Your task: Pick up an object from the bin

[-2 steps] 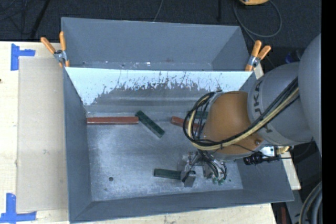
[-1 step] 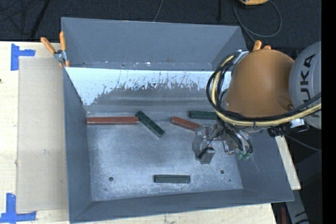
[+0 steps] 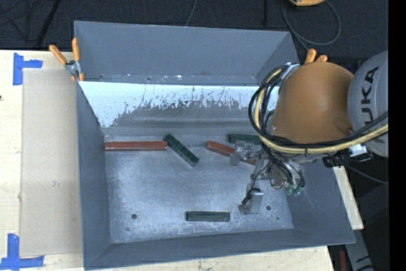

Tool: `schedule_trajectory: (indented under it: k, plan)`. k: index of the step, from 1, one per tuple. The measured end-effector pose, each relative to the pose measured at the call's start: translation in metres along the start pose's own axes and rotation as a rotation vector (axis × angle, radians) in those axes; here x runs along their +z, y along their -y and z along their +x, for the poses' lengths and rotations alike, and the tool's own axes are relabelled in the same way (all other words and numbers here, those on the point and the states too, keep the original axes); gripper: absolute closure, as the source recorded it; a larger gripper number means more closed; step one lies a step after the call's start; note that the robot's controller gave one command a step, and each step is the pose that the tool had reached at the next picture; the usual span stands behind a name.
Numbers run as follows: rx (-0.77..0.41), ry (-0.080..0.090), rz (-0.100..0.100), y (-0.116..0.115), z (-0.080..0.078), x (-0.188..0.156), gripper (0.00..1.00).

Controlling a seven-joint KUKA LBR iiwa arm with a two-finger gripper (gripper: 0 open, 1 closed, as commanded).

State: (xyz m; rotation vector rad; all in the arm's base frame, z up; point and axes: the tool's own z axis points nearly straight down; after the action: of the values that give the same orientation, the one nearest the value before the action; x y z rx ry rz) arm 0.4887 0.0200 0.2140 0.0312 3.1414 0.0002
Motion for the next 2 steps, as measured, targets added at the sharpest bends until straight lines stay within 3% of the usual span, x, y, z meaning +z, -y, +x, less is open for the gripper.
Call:
schedule_trajectory:
  k: [1,2]
  plan:
    - [-0.108,0.013,-0.001,-0.0205,0.0091,0.1449,0.00]
    - [-0.107,0.001,0.000,-0.0199,0.0122,0.1441,1.00]
